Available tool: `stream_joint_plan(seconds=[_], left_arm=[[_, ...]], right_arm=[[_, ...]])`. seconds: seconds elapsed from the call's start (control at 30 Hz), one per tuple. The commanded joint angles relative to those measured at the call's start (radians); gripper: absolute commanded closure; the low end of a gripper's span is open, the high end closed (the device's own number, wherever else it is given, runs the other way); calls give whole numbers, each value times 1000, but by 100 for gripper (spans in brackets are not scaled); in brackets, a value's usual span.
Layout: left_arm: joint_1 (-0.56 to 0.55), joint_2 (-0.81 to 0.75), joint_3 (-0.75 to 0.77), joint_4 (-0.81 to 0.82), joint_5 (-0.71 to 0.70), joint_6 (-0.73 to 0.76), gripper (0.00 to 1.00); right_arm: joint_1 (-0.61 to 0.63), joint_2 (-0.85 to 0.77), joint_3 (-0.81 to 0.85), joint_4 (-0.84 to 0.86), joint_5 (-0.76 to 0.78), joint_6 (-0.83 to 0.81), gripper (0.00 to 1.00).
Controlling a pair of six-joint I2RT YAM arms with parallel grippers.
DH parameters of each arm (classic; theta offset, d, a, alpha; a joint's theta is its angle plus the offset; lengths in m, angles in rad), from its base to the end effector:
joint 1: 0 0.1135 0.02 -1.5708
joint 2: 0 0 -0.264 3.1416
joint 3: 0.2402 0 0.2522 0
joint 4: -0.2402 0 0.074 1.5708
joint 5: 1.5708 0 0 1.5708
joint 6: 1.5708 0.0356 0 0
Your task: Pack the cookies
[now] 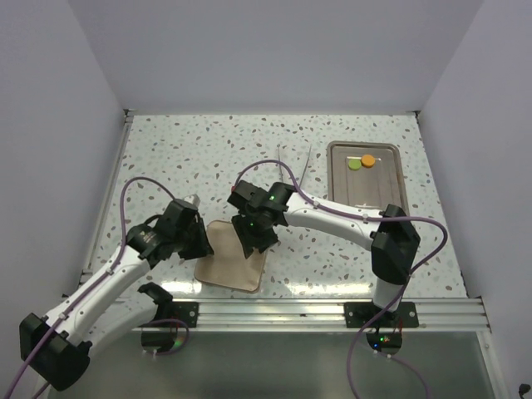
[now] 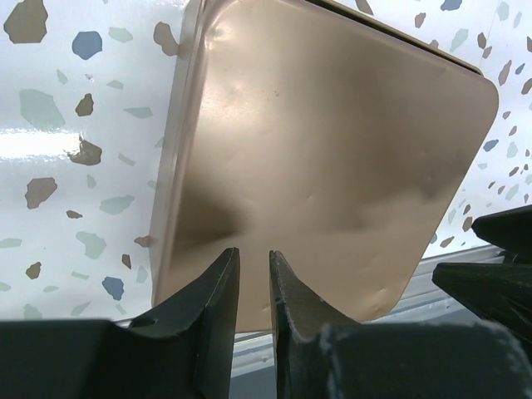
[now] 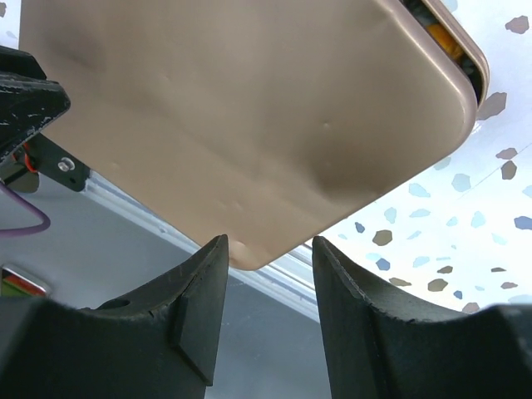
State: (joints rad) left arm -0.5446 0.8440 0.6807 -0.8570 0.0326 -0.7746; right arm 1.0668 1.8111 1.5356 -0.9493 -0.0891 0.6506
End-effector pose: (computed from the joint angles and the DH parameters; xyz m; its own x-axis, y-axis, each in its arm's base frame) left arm 0.1306 -0.0804 0.2368 -0.8934 -0.2762 -0.3544 -0.1294 0.9135 -0.3857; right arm 0.1769 0.3273 0.2580 -0.8986 -0.3801 -0.2192 -0.4304 0.8607 0.2720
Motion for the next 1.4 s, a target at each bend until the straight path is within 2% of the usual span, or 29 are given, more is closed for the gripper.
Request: stream_joint_plan(seconds=[0.0,0.3,0.63,0.83,1.07,1.37], left_arm=[[-2,7,16,2,-14,3,74],[-3,99,-30,116,21,24,74],[0,319,103,187,-8,121,75],[51,420,157,234,21,178,75],[173,489,161,312,98,241,76],[189,601,226,346,133,278,78]], right_arm=[[2,-13,38,-29,32,-17,51],[-33,56,14,20,34,-8,53],[-154,128,17,41,26,-39,56],[-195,168,72,21,25,-57,57],[-202,195,83,27,12,-55,58],[-209,128,208,-32,61,-72,55]])
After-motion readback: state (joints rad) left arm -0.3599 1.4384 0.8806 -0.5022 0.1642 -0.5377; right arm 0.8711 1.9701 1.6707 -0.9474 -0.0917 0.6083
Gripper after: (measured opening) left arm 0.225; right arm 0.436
